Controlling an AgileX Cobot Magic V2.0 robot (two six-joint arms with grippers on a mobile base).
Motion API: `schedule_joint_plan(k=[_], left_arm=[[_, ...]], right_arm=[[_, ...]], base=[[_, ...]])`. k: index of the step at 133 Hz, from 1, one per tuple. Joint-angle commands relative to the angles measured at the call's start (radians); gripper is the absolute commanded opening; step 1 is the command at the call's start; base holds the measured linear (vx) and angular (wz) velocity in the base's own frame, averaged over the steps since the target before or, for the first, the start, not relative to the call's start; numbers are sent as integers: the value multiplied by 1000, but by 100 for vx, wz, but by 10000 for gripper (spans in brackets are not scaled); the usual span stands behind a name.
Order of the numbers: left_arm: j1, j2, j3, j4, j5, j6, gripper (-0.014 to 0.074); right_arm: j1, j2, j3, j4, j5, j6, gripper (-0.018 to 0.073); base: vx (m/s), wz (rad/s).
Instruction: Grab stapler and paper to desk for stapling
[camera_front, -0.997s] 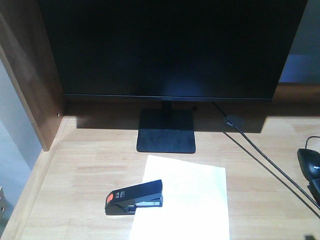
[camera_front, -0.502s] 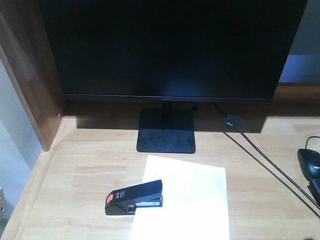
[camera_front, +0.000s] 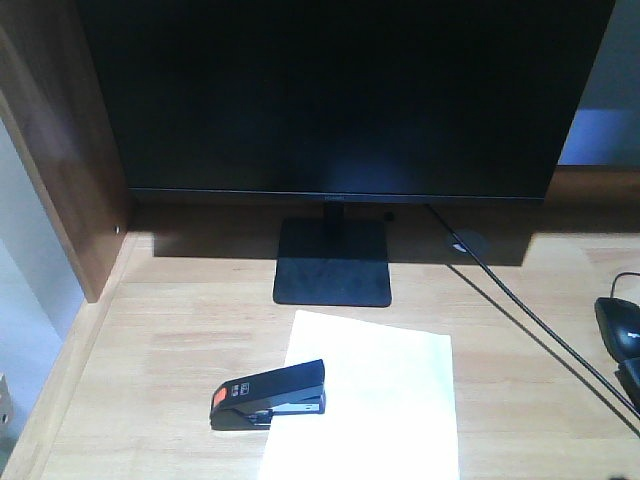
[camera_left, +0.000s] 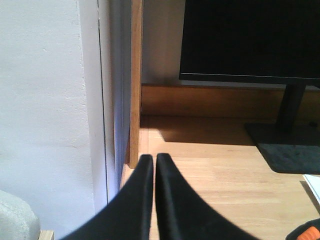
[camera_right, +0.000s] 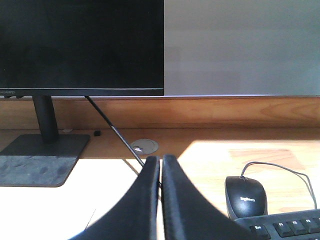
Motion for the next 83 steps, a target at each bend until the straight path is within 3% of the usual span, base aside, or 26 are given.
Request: schedule_joint_plan(k=[1, 83], left_arm=[[0, -16, 10, -1, -77, -3, -6], [0, -16, 10, -1, -77, -3, -6]], right_arm=[[-1, -10, 5, -8, -79, 1, -10], [-1, -10, 5, -8, -79, 1, -10]], base=[[0, 0], [0, 0]])
